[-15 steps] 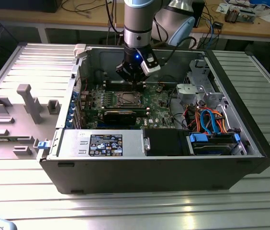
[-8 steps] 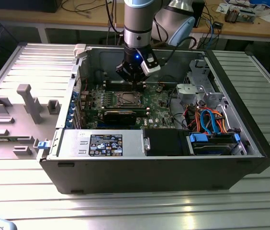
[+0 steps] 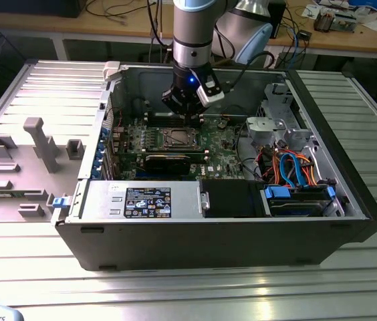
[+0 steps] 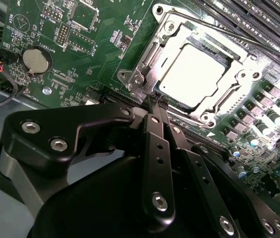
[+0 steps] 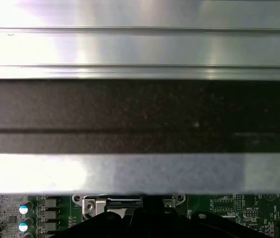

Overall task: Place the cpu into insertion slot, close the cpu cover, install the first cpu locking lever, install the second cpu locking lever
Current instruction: 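Install the second cpu locking lever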

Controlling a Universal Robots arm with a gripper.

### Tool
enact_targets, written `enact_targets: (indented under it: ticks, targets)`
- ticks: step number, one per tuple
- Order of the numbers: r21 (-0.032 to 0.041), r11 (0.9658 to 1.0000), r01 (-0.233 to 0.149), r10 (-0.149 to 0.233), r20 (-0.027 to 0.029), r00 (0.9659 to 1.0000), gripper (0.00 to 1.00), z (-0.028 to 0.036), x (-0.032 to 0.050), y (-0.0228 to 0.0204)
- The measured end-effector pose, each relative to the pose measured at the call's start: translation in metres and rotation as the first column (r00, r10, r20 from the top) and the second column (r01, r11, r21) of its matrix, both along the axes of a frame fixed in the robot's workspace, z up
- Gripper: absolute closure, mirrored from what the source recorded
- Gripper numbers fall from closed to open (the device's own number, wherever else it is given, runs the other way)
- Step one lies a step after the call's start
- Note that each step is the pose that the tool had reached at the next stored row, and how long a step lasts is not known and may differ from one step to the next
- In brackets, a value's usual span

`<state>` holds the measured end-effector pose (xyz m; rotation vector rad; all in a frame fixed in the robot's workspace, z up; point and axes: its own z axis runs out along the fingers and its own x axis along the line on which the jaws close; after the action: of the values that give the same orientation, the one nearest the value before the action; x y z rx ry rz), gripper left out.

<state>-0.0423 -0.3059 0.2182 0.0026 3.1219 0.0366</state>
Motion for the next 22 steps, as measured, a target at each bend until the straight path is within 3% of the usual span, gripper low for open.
enact_targets:
  ticks: [15,22]
  targets:
    - [0.0000,1.0000,0.000,0.000,0.0000,1.0000,0.89,0.0000,0.0000,-0.0010]
    - [0.0000,1.0000,0.000,0.000,0.0000,1.0000,0.89,0.0000,0.0000,-0.0042]
